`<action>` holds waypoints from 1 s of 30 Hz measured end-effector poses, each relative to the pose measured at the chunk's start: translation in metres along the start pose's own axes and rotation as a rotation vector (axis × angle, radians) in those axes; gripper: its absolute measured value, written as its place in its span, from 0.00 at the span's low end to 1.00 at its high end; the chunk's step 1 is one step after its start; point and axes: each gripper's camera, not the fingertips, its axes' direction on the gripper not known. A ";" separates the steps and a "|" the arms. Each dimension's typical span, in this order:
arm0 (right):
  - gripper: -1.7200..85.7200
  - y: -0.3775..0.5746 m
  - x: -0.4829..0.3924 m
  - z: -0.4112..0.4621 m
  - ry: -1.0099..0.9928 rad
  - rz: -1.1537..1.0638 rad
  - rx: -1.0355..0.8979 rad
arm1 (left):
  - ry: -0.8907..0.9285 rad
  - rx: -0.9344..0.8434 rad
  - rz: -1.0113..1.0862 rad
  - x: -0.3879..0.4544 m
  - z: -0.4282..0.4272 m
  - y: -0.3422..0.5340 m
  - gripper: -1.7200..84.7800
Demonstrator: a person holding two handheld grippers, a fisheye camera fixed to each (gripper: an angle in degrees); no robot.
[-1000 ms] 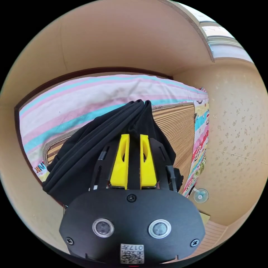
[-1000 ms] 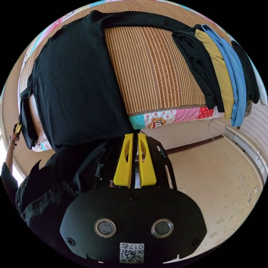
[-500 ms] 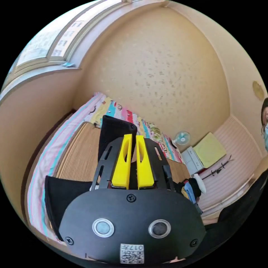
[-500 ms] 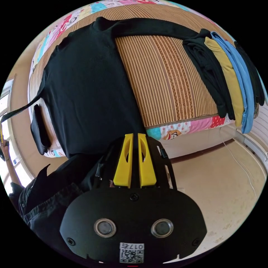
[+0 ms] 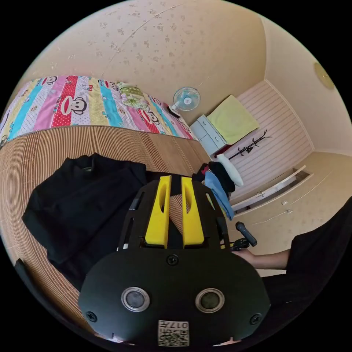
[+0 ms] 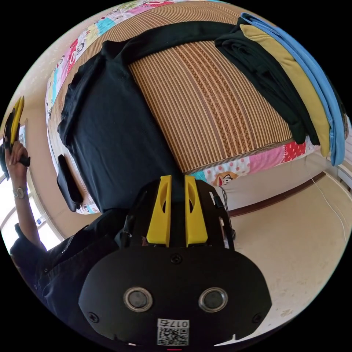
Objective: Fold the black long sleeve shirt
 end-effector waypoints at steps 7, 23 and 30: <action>0.09 -0.010 0.021 -0.005 -0.047 -0.022 0.060 | -0.303 -0.047 -0.275 -0.074 -0.038 0.047 0.09; 0.11 -0.206 -0.132 -0.034 -0.056 -0.440 0.424 | -0.533 0.056 -0.700 -0.244 -0.102 0.058 0.12; 0.06 -0.196 -0.124 -0.003 0.041 -0.488 0.489 | -0.544 0.092 -0.640 -0.248 -0.108 0.045 0.06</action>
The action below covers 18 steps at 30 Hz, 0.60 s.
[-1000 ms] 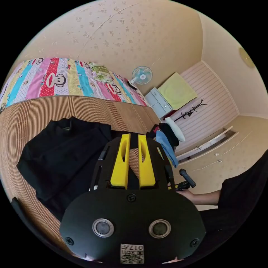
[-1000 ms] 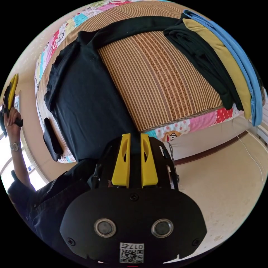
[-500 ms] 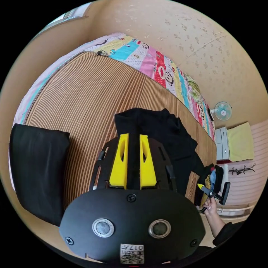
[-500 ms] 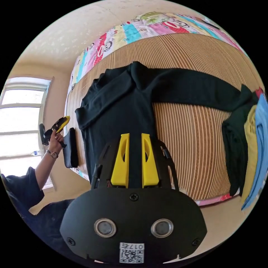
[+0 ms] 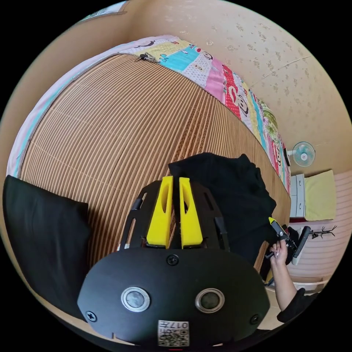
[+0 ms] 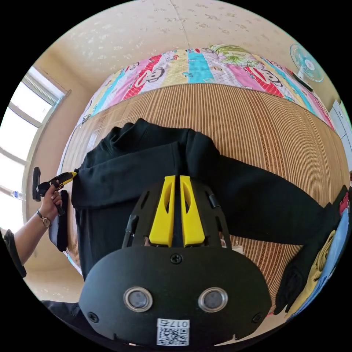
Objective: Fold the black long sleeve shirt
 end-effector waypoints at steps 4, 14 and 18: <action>0.06 0.031 0.010 -0.040 0.006 0.031 0.183 | 0.089 0.026 0.030 -0.002 -0.004 -0.008 0.07; 0.10 0.089 0.107 -0.046 -0.117 0.424 0.201 | -0.067 0.204 -0.050 0.009 -0.016 0.041 0.12; 0.12 0.134 0.164 -0.100 0.114 0.801 0.351 | -0.041 0.174 0.051 0.038 -0.021 0.061 0.12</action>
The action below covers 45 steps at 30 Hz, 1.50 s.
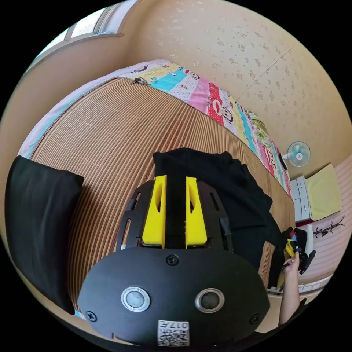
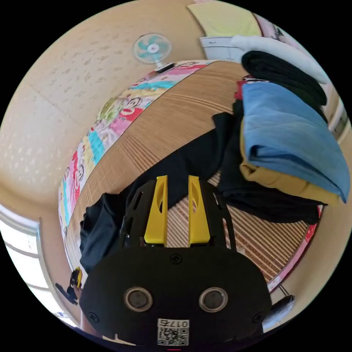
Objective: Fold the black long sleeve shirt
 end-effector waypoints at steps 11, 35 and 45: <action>0.15 -0.077 -0.005 0.039 0.464 -0.108 0.035 | 0.092 -0.124 0.197 0.072 0.018 0.045 0.12; 0.07 0.157 -0.336 -0.017 -0.893 -0.877 -0.069 | 0.130 -0.193 -0.010 -0.021 -0.006 0.081 0.11; 0.10 0.290 -0.304 0.086 -0.650 -1.100 -0.597 | 0.207 -0.028 0.037 -0.046 -0.015 0.028 0.12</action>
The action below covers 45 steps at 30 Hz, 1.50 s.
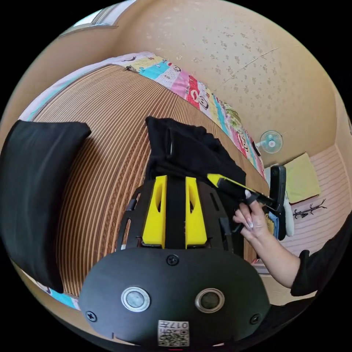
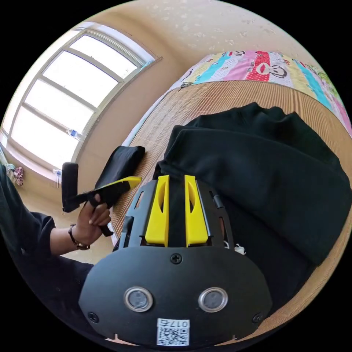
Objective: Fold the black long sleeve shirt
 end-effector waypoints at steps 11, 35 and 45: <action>0.07 0.088 0.066 -0.118 0.261 0.427 0.159 | -0.203 -0.102 0.140 0.022 0.115 -0.114 0.07; 0.11 0.230 0.079 -0.247 0.323 0.515 -0.256 | -0.009 -0.537 0.073 -0.061 -0.031 -0.029 0.11; 0.13 0.315 0.094 -0.274 0.149 0.625 -0.500 | -0.009 -0.841 0.060 -0.077 -0.017 -0.006 0.11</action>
